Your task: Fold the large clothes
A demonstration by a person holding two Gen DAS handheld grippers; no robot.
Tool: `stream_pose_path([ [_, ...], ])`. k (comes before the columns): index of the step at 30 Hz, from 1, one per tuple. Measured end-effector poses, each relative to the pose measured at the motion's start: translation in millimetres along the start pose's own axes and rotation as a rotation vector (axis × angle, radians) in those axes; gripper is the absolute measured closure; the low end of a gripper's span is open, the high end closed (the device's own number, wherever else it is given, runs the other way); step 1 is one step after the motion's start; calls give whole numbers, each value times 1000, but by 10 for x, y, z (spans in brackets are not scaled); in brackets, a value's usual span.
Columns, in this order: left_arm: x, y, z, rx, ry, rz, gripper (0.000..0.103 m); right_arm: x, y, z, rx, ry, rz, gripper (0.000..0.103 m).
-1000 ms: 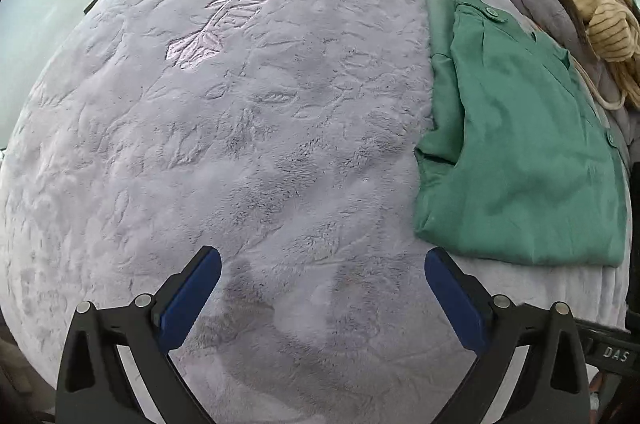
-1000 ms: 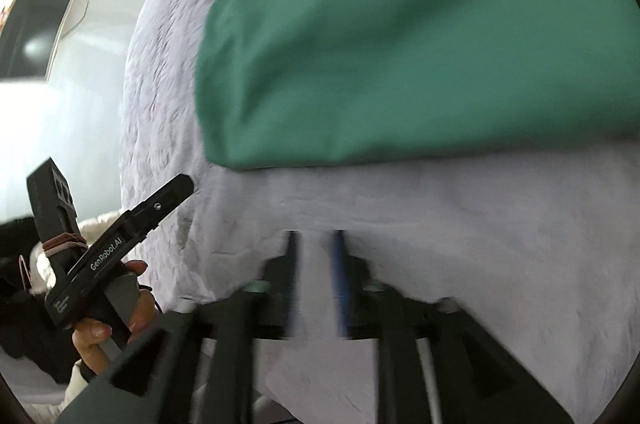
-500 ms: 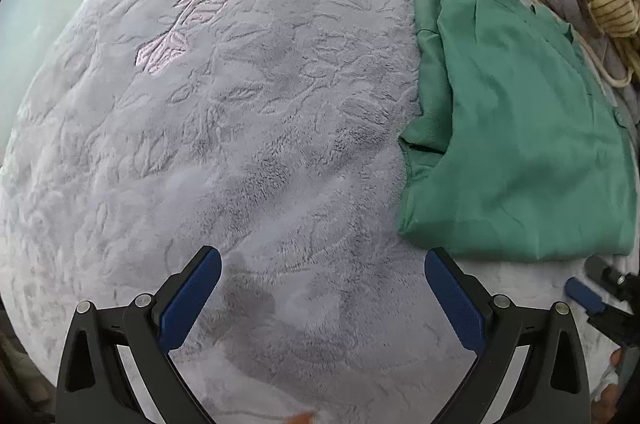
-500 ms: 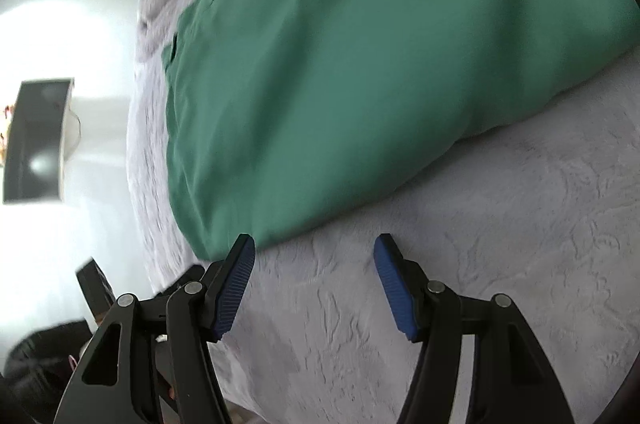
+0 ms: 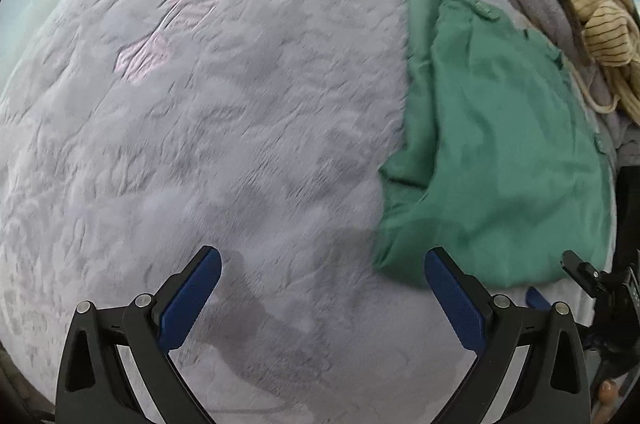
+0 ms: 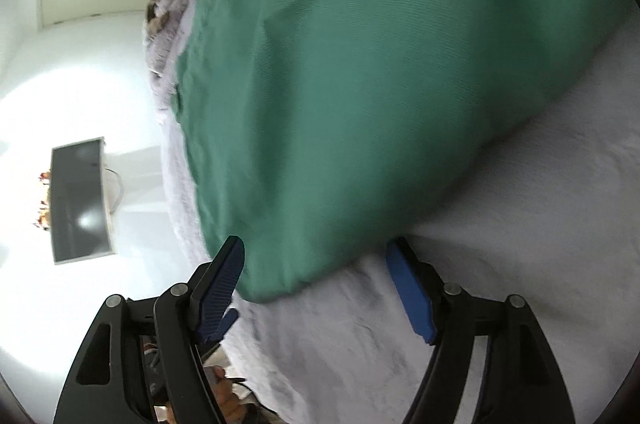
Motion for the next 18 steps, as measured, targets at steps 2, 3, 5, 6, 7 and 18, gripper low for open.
stream_pose_path([
  [2, -8, 67, 57, 14, -26, 1, 1, 41, 19, -45, 0, 35, 10, 26],
  [3, -2, 107, 104, 18, -44, 0, 1, 88, 40, -82, 0, 52, 17, 26],
  [5, 15, 159, 170, 21, -82, -6, 1, 154, 42, -102, 9, 65, 22, 26],
  [6, 28, 190, 203, 19, -106, -11, 1, 230, 56, -120, 23, 74, 22, 26],
  [7, 46, 220, 233, 14, -125, -16, 1, 288, 64, -120, 33, 78, 16, 26],
  [18, 223, 645, 549, -1, -382, -98, 1, 123, 290, -444, -38, 223, -30, 97],
])
Point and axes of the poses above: each gripper's, at about its wrist camera, not at the fingertips, and x roughly the way its jaws point, z to its right, y to its top, the point moved 2 cm from there along x, roughly the way its jaws point, and after that the axes turned 10 degrees about -x, right-handed, at the moved point
